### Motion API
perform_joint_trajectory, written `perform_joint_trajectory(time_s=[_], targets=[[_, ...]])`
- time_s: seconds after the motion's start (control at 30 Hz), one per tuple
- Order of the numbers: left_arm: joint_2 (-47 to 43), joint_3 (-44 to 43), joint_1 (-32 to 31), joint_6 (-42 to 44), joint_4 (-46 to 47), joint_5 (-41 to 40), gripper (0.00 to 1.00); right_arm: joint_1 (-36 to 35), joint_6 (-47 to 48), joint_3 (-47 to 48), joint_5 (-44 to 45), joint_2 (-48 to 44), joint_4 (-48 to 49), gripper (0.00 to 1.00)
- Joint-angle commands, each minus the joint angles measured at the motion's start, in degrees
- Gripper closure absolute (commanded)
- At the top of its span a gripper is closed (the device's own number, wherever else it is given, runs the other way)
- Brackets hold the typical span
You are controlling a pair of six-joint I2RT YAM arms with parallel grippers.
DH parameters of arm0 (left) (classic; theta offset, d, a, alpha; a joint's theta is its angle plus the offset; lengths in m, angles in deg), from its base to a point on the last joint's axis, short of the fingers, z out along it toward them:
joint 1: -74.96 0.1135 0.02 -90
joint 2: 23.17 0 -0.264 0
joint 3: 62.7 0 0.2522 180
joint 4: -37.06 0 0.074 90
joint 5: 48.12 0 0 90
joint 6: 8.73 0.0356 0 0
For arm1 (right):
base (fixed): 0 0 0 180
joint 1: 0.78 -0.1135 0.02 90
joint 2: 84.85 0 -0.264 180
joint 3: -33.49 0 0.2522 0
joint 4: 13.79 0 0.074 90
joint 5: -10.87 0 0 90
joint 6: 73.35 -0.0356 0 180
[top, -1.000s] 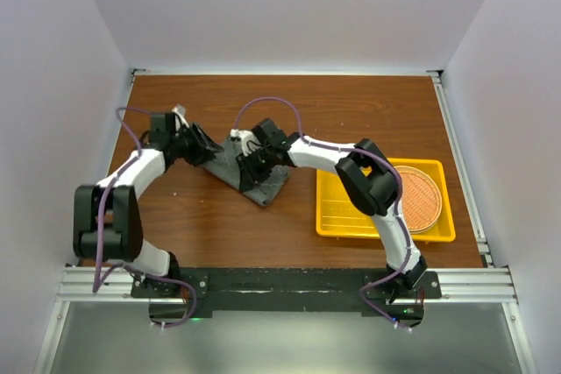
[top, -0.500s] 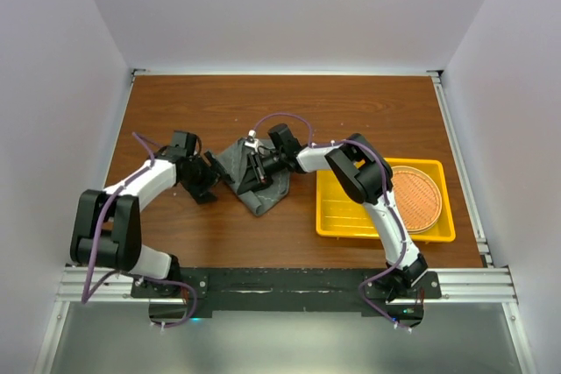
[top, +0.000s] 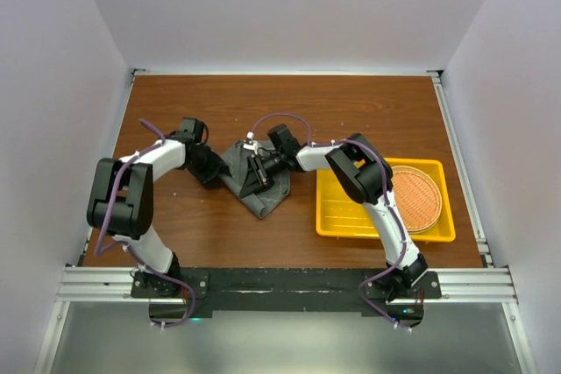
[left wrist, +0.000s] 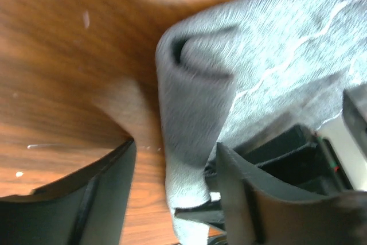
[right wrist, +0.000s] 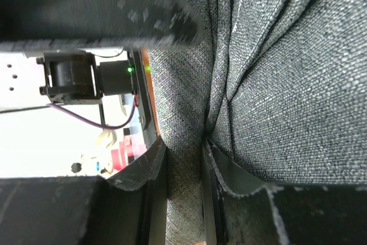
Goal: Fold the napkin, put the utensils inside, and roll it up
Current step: Roll the napkin with the utensil
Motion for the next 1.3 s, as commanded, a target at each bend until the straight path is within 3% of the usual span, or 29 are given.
perform_joint_trajectory(time_s=[0.0,0.1,0.17,0.2,0.33,0.37,0.5,0.6,0.83,1.27], targets=[[3.92,-1.92,-0.23,2.09,-0.19,-5.54,0.59,-0.18,12.89,2.5,4.61,2.14,-15.33,0.96],[3.84,-2.1,-0.23,3.94,-0.01,-5.03,0.76,-0.27,19.14,4.8,7.16,1.52,-22.73,0.91],[2.44,-1.49,-0.23,4.21,-0.36,-5.2,0.98,-0.35,22.3,5.59,10.32,0.03,-26.59,0.85],[1.74,-0.96,-0.32,4.03,-0.45,-5.29,1.0,-0.35,23.27,6.38,11.55,-0.41,-28.0,0.84],[-2.04,1.5,-1.28,1.67,-1.41,-3.53,1.0,-1.32,26.88,6.65,19.45,-6.28,-34.67,0.7],[-3.01,1.68,-1.98,0.96,-2.11,-3.44,1.0,-1.75,28.28,6.74,23.91,-7.43,-35.73,0.61],[-4.24,2.29,-4.45,-4.91,-7.12,-3.79,1.0,-4.65,30.48,6.3,34.46,-14.46,-37.59,0.43],[-5.39,4.57,-5.59,-8.7,-7.74,-3.88,1.0,-8.78,32.42,6.39,44.21,-19.12,-37.5,0.36],[-6.53,5.81,-5.77,-12.66,-8.36,-3.53,1.0,-18.71,32.95,1.3,62.69,-23.79,-28.03,0.32],[-5.39,4.58,-6.38,-12.31,-9.59,-5.29,1.0,-27.33,32.6,-2.84,77.21,-20.37,-21.16,0.37]])
